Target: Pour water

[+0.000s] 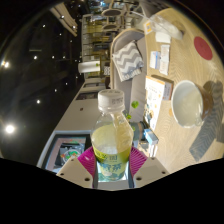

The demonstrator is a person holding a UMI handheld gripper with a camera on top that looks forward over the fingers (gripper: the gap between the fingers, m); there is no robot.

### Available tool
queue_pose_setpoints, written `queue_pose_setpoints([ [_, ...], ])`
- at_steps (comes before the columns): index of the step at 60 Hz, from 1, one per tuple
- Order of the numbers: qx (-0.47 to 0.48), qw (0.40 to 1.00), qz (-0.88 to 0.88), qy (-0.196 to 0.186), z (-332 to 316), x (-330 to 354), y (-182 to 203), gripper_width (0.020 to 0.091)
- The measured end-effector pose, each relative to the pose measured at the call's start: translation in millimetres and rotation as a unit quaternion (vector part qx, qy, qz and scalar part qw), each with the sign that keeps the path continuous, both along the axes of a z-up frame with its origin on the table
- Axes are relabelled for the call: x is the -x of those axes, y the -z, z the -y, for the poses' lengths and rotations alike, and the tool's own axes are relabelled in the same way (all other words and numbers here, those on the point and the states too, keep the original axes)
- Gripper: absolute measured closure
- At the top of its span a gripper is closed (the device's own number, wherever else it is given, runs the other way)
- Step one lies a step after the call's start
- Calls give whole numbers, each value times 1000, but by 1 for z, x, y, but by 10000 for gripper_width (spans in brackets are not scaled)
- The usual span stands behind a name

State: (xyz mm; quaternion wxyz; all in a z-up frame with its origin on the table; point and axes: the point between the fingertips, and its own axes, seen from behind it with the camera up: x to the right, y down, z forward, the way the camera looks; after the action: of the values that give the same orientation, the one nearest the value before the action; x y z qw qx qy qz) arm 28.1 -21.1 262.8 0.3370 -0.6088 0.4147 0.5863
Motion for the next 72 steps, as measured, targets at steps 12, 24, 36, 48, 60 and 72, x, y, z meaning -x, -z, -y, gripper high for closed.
queue_pose_setpoints([
  [12, -83, 956, 280, -4, 0, -68, -52, 703],
  [24, -119, 834, 539, -3, 2, -169, -52, 701],
  [36, -84, 713, 695, -34, 3, -270, 36, 701],
  [48, -54, 694, 714, -80, 9, -307, 135, 699],
  [60, -33, 716, 691, -92, 11, -310, 189, 700],
  [72, -47, 705, 703, -81, 16, -310, 202, 659],
])
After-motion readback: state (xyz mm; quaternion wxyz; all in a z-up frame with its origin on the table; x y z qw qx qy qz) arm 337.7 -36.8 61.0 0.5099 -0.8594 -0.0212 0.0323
